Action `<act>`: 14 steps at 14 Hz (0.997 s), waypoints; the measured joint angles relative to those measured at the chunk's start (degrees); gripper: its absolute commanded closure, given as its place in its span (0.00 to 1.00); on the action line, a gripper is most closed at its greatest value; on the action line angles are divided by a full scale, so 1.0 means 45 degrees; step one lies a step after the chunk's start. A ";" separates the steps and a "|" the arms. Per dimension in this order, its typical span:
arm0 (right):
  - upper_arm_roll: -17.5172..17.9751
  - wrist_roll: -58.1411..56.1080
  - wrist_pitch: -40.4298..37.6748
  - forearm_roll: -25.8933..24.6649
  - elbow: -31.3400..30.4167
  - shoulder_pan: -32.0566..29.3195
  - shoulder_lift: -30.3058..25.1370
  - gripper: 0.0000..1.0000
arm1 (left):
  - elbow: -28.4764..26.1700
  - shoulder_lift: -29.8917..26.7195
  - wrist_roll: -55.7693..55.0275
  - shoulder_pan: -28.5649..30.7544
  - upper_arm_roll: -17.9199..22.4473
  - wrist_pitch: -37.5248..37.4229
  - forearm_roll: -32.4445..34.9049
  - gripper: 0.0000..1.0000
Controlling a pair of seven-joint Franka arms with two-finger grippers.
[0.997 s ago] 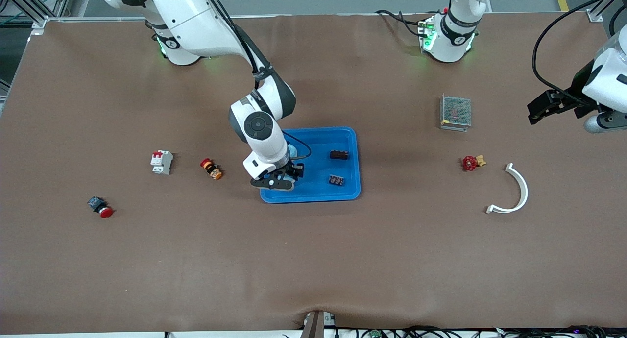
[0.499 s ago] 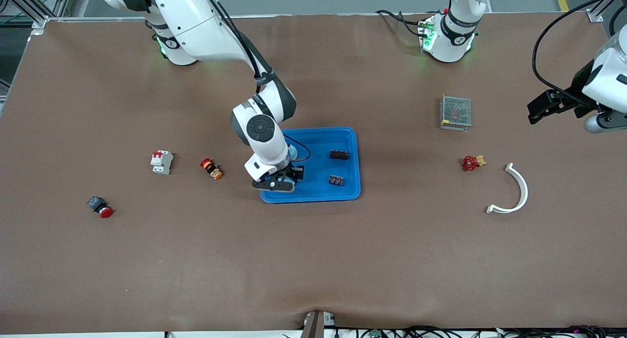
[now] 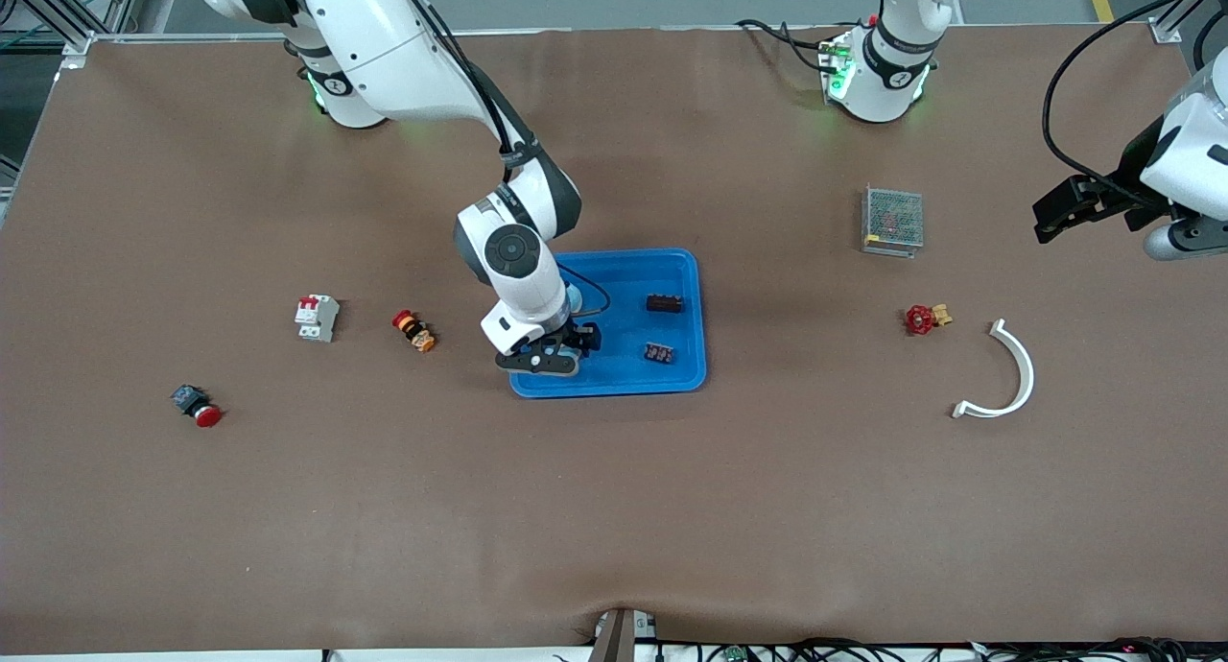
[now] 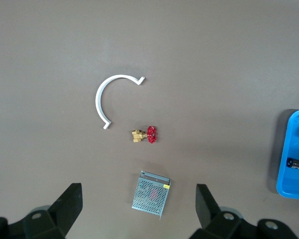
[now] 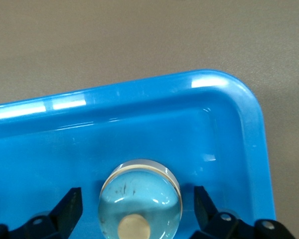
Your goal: Place electrolytic capacitor and blue bell in tray
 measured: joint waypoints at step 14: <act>-0.0115 -0.0003 -0.4870 -0.0290 0.0362 -0.0002 -0.2999 0.00 | 0.0047 -0.0034 0.0531 -0.0002 0.0000 -0.0022 0.0000 0.00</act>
